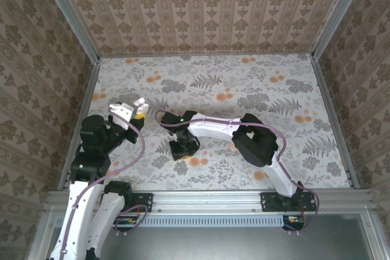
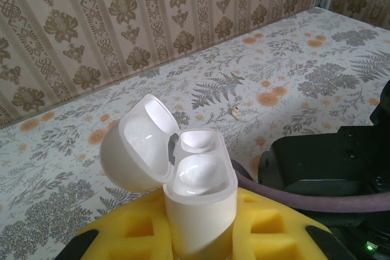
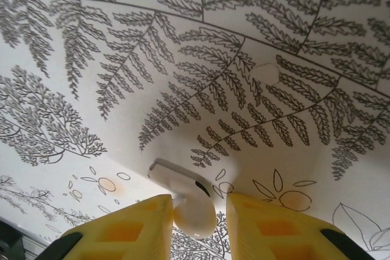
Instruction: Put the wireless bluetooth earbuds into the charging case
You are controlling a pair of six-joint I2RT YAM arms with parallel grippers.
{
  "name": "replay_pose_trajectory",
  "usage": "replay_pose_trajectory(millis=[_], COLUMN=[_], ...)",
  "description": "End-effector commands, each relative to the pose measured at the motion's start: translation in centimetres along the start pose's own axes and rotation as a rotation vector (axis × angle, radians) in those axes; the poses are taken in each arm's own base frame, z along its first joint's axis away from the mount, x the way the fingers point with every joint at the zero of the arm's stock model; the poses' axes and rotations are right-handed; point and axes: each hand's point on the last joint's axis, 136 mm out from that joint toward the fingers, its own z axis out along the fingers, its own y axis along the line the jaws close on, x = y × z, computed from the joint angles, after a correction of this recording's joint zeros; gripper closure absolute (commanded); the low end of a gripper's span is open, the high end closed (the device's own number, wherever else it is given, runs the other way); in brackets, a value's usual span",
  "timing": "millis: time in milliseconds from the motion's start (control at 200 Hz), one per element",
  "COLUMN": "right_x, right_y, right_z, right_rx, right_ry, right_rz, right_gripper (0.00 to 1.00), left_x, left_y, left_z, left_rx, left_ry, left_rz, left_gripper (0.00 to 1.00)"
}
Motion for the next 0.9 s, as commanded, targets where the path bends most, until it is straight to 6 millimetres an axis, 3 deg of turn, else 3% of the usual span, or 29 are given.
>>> replay_pose_trajectory(millis=[0,190,460,700,810,895], right_x=[0.8,0.8,0.3,2.5,4.2,4.3], right_y=[0.1,0.1,-1.4,-8.7,-12.6,-14.6], right_z=[0.9,0.9,-1.2,-4.3,-4.8,-4.4], right_rx=[0.007,0.012,0.035,0.176,0.263,0.298], right_ry=[0.057,0.058,-0.002,0.153,0.278,0.325], right_rz=[-0.007,-0.015,-0.045,-0.253,-0.339,-0.339], right_gripper=[0.71,0.76,0.85,0.87,0.85,0.85], left_x=[-0.6,-0.8,-1.3,-1.3,-1.0,-0.8], left_y=[0.0,-0.3,-1.1,-2.4,-2.8,-2.8], left_z=[-0.2,-0.1,0.1,1.1,1.7,2.0], left_rx=[0.003,0.019,0.074,0.172,0.209,0.219], left_ry=[-0.029,-0.042,-0.083,-0.124,-0.108,-0.113], left_rz=[0.009,0.004,0.009,0.014,-0.004,-0.022], left_gripper=[1.00,1.00,1.00,1.00,1.00,1.00])
